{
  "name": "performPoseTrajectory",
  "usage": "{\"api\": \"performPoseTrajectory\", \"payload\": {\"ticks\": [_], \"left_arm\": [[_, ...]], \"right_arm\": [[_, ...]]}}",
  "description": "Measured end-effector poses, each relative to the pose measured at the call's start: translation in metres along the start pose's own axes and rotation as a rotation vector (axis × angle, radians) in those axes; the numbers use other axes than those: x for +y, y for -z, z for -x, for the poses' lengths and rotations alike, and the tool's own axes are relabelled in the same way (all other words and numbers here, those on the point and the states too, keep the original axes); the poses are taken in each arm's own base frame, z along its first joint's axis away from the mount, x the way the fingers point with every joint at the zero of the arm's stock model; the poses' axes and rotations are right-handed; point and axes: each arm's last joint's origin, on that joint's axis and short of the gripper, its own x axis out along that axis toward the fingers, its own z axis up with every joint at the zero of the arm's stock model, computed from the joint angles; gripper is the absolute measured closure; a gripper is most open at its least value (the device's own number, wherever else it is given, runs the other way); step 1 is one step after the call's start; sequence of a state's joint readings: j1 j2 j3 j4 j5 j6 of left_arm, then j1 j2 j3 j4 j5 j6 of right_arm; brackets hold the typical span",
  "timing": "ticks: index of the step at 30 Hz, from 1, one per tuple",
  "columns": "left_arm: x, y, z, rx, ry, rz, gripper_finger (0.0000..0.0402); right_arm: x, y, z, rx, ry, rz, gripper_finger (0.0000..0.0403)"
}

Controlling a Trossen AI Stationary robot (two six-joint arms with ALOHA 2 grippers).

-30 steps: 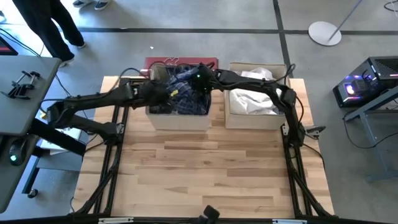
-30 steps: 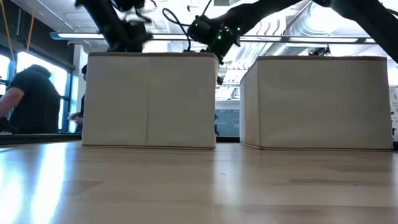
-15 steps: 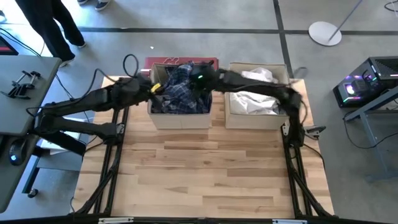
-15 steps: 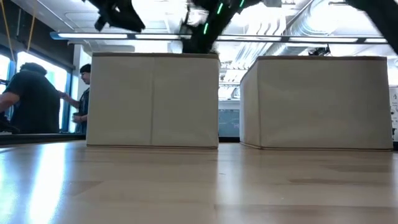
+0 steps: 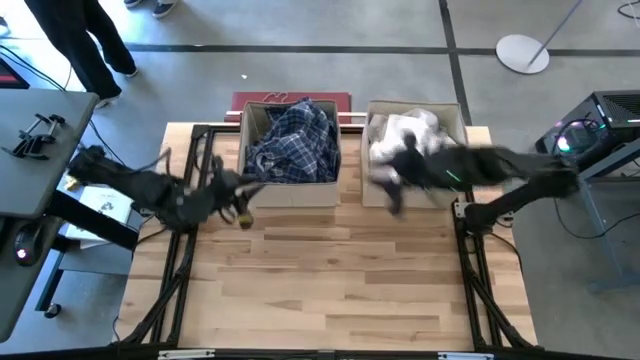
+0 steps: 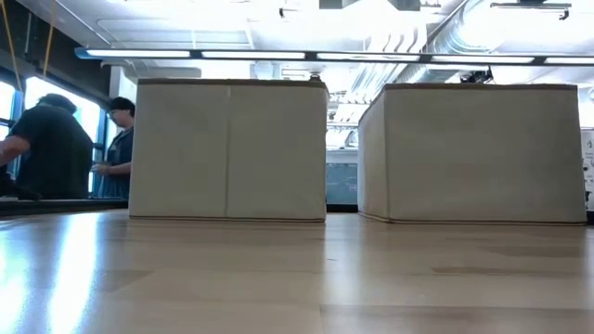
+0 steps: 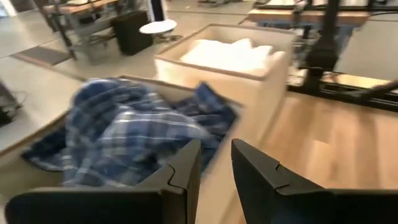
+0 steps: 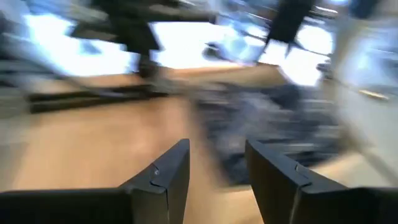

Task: Sort clothes
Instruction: Adjust the right brown bin

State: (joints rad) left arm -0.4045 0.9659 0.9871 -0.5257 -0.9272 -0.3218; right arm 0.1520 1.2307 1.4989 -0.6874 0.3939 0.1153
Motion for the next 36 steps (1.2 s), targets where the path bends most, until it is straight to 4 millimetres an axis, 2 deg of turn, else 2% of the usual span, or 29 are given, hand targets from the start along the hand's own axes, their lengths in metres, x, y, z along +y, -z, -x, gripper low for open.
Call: {"api": "performPoseTrajectory", "payload": {"ticks": [2, 5, 8, 11, 14, 19, 23, 25, 28, 31, 36], "left_arm": [[-0.016, 0.006, 0.007, -0.009, 0.019, -0.007, 0.0321], [-0.037, 0.014, 0.015, -0.015, 0.061, 0.011, 0.0321], [-0.053, 0.020, 0.022, -0.007, 0.132, 0.043, 0.0321], [-0.066, 0.024, 0.028, 0.023, 0.233, 0.127, 0.0321], [-0.081, 0.034, 0.027, 0.115, 0.334, 0.177, 0.0321], [-0.125, 0.061, 0.011, 0.149, 0.318, 0.184, 0.0321], [-0.168, 0.077, -0.015, 0.062, 0.358, 0.151, 0.0321], [-0.190, 0.084, -0.028, -0.017, 0.438, 0.084, 0.0321], [-0.216, 0.093, -0.047, -0.171, 0.617, -0.017, 0.0321], [-0.218, 0.088, -0.062, -0.279, 0.709, -0.064, 0.0321], [-0.178, 0.057, -0.075, -0.206, 0.613, -0.142, 0.0321]], "right_arm": [[0.015, 0.015, 0.035, -0.064, -0.123, -0.047, 0.0258], [0.022, 0.040, 0.077, -0.130, -0.230, -0.144, 0.0258], [0.021, 0.070, 0.100, -0.115, -0.327, -0.238, 0.0258], [0.021, 0.098, 0.110, -0.074, -0.400, -0.303, 0.0258], [0.023, 0.129, 0.109, -0.040, -0.393, -0.376, 0.0258], [0.042, 0.183, 0.088, 0.009, -0.417, -0.392, 0.0258], [0.058, 0.225, 0.065, -0.060, -0.468, -0.432, 0.0258], [0.061, 0.245, 0.054, -0.136, -0.496, -0.430, 0.0258], [0.057, 0.266, 0.045, -0.284, -0.522, -0.438, 0.0258], [0.046, 0.272, 0.041, -0.434, -0.517, -0.426, 0.0258], [0.032, 0.265, 0.043, -0.591, -0.495, -0.352, 0.0258]]}}
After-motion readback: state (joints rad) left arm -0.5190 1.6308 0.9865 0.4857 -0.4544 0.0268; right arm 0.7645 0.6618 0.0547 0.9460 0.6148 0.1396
